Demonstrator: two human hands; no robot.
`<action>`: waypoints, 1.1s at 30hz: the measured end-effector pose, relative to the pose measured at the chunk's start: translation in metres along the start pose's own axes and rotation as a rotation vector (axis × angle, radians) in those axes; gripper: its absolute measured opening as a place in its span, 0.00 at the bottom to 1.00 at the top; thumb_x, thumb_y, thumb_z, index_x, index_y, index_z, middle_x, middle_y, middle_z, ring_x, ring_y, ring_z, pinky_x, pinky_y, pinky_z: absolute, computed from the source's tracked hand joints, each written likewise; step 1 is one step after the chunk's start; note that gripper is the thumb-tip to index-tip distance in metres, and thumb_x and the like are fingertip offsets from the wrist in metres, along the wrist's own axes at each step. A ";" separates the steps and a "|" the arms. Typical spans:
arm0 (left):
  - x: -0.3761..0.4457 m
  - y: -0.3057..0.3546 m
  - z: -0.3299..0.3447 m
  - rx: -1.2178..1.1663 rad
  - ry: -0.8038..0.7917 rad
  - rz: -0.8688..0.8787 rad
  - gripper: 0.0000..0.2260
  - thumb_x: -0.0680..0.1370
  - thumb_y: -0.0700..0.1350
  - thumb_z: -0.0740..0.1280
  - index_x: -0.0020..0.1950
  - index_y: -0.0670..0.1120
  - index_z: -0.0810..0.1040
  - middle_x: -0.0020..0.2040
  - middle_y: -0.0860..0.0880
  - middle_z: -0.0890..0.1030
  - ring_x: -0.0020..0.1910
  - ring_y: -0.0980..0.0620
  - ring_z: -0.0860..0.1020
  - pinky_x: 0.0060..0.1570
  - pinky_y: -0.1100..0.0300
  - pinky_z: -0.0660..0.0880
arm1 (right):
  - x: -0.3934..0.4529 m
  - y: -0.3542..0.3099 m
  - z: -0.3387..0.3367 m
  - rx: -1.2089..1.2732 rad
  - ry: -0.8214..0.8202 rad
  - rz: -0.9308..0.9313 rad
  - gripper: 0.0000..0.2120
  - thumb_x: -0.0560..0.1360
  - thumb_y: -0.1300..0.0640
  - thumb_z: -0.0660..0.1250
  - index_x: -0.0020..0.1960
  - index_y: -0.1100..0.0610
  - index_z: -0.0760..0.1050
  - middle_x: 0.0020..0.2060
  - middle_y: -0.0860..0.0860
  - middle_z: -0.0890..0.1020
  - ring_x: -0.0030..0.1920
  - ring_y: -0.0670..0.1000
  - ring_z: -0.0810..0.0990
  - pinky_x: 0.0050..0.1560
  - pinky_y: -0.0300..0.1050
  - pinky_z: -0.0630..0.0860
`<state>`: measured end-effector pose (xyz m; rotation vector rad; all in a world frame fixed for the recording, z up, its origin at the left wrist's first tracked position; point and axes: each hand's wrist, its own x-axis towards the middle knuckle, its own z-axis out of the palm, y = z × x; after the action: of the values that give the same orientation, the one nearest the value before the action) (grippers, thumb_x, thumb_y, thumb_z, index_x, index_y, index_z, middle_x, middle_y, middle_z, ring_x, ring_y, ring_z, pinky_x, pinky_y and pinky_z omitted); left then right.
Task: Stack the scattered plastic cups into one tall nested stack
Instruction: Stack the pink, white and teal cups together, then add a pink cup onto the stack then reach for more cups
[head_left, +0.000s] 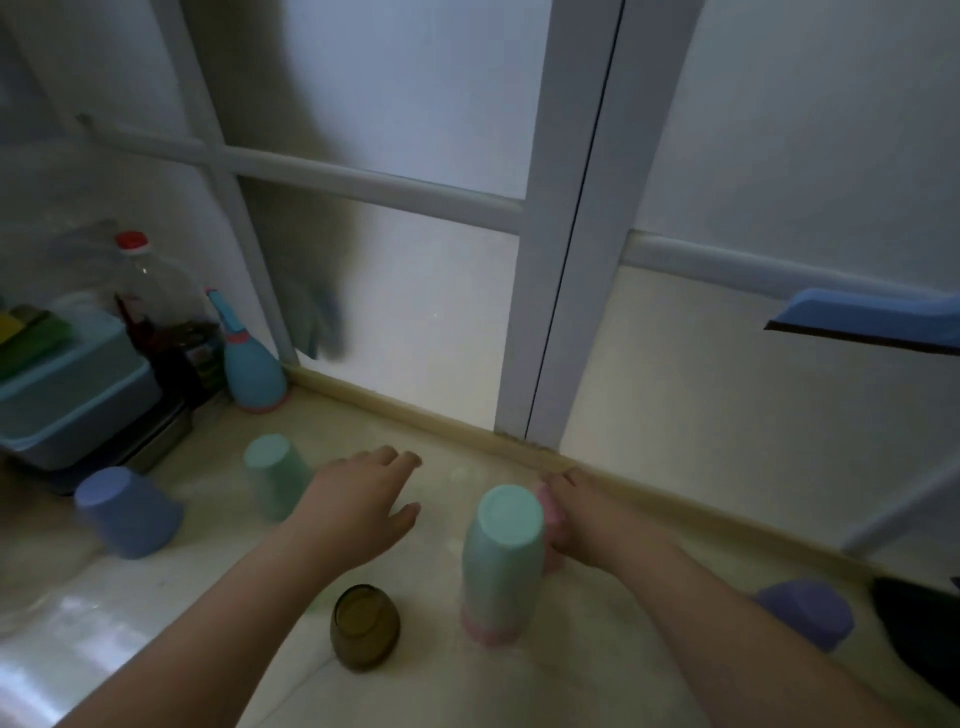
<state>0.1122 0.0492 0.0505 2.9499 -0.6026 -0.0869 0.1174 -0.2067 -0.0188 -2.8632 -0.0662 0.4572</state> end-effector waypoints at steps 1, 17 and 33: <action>0.002 -0.002 0.003 0.004 -0.008 -0.003 0.22 0.77 0.55 0.59 0.69 0.51 0.62 0.64 0.49 0.73 0.59 0.48 0.74 0.57 0.52 0.73 | 0.005 0.002 0.003 0.002 -0.026 0.001 0.33 0.67 0.52 0.69 0.68 0.54 0.61 0.65 0.57 0.69 0.63 0.60 0.72 0.61 0.52 0.72; -0.021 -0.008 -0.007 -0.026 0.037 -0.020 0.21 0.77 0.54 0.60 0.68 0.51 0.64 0.63 0.50 0.75 0.59 0.50 0.74 0.57 0.56 0.73 | -0.029 -0.003 -0.054 0.088 0.096 -0.019 0.33 0.66 0.56 0.69 0.67 0.51 0.61 0.55 0.59 0.74 0.52 0.61 0.78 0.52 0.51 0.75; -0.057 0.016 -0.038 -0.022 0.149 0.047 0.21 0.77 0.54 0.60 0.68 0.52 0.64 0.63 0.50 0.75 0.60 0.49 0.73 0.58 0.55 0.71 | -0.132 -0.097 -0.145 -0.023 0.286 -0.261 0.31 0.59 0.44 0.71 0.60 0.41 0.63 0.51 0.47 0.76 0.49 0.52 0.76 0.50 0.51 0.77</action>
<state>0.0569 0.0618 0.0920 2.8856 -0.6441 0.1284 0.0369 -0.1566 0.1780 -2.8539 -0.3893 -0.0051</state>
